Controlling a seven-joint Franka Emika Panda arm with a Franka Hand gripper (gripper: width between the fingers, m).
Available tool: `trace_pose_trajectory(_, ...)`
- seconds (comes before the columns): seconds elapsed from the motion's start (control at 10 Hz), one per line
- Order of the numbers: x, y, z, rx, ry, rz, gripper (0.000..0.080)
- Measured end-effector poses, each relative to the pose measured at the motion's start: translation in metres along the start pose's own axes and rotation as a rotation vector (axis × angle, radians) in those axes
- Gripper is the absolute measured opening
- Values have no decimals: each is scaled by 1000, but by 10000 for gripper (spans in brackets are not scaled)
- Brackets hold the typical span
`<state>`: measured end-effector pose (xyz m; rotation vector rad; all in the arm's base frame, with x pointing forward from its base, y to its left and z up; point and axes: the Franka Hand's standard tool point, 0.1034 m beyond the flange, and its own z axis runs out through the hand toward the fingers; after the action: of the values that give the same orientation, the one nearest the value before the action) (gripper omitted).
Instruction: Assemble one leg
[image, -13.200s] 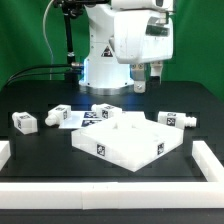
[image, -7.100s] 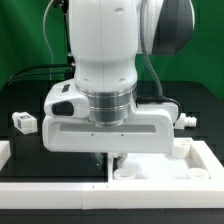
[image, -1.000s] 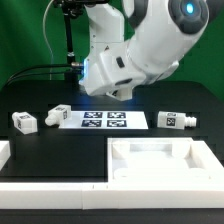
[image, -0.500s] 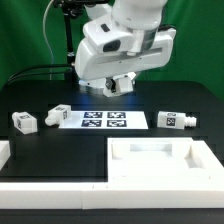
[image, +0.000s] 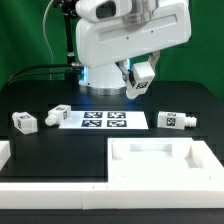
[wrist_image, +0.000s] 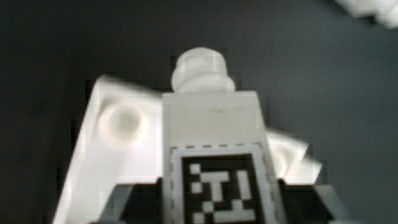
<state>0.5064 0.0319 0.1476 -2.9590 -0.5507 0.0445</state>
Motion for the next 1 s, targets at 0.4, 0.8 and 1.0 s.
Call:
trace_pose_trajectory(0.4,-5,16,5,-72,233,9,287)
trace_pose_trajectory(0.8,76,-4,-3,-101,470,171,287)
trace_pose_trajectory(1.0,80,6,-4,-231,572,141,287)
